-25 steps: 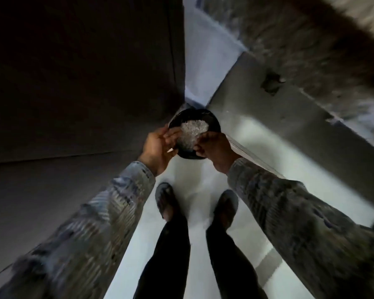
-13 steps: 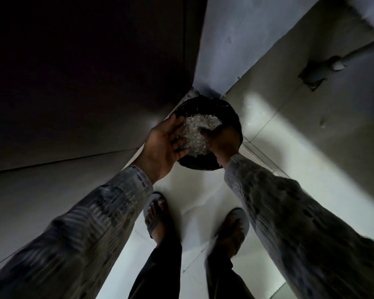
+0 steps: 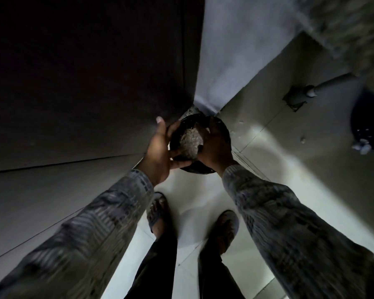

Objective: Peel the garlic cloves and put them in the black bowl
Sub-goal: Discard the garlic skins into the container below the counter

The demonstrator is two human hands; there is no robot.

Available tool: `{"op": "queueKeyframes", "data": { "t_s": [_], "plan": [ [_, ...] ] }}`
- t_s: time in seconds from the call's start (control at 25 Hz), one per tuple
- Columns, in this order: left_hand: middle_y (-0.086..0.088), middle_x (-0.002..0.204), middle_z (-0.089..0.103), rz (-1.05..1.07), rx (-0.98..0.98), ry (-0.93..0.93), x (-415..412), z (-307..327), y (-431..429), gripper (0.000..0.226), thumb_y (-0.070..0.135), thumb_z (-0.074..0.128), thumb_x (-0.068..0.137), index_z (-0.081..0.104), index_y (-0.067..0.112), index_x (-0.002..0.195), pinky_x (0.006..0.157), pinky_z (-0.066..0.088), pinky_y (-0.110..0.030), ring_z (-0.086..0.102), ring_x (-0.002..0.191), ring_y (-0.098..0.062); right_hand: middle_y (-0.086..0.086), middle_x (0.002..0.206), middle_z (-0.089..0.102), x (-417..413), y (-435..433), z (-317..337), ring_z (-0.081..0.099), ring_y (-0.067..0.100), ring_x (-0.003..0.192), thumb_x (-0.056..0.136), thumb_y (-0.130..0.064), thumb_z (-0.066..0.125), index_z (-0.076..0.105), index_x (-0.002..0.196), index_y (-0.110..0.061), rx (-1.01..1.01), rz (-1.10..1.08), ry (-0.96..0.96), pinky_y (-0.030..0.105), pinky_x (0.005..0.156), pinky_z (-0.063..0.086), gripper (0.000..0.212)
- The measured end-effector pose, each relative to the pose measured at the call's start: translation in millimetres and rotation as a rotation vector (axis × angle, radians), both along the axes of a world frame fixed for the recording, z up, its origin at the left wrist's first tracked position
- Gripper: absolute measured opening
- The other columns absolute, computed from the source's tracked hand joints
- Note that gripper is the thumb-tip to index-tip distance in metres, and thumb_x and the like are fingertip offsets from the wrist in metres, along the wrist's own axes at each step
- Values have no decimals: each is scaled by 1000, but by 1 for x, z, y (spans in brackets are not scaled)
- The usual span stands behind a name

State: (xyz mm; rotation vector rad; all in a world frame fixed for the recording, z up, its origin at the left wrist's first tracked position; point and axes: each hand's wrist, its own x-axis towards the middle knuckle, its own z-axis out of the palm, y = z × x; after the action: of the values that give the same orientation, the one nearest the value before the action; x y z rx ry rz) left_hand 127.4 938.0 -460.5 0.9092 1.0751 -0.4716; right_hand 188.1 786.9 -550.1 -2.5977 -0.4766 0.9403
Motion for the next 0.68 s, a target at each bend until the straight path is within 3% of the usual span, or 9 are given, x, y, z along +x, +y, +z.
{"op": "queueKeyframes", "data": {
  "t_s": [0.08,0.16,0.28,0.4,0.48,0.56,0.68],
  "plan": [
    [22,130,53,-45,10,7,-3,32,3,66,80,20,95,61,45,134,91,57,-60,53,124,-29,8,173,0,-7,-6,41,17,33,156,92,-17,67,25,162,-32,64,-38,84,38,124,21,83],
    [23,136,52,-126,74,-7,-8,69,-2,57,76,22,98,62,48,127,91,57,-58,50,128,-26,9,172,8,-16,-18,85,24,33,154,88,-10,70,27,162,-30,111,-26,131,41,126,22,87],
    [24,132,56,-239,166,-35,-14,140,-11,46,66,28,103,59,46,131,93,57,-52,50,123,-20,13,169,19,-37,-26,166,21,34,155,84,-13,72,26,162,-27,209,-37,87,53,123,27,92],
    [25,127,61,-321,289,-131,-24,209,-20,37,55,41,104,62,40,131,89,56,-39,56,114,-11,15,167,23,-56,-36,245,23,35,154,78,-18,77,25,161,-24,226,-80,24,53,121,32,98],
    [20,132,60,-437,462,-289,-35,243,-23,30,38,51,105,66,34,131,103,42,-26,53,129,-9,15,165,27,-67,-42,295,27,34,152,77,-28,78,26,161,-21,226,-77,-14,52,119,35,100],
    [4,152,48,-702,672,-404,-46,279,-27,37,28,57,102,62,32,138,113,21,-16,35,146,-10,16,165,27,-76,-52,354,29,35,151,76,-43,73,24,162,-22,217,-115,-48,51,117,38,101],
    [-6,162,36,-988,912,-498,-58,341,-29,67,22,70,87,49,39,149,115,22,-19,33,150,-19,13,166,27,-94,-73,443,29,34,151,75,-50,71,20,162,-31,194,-180,-124,54,116,38,103]
  ]
}}
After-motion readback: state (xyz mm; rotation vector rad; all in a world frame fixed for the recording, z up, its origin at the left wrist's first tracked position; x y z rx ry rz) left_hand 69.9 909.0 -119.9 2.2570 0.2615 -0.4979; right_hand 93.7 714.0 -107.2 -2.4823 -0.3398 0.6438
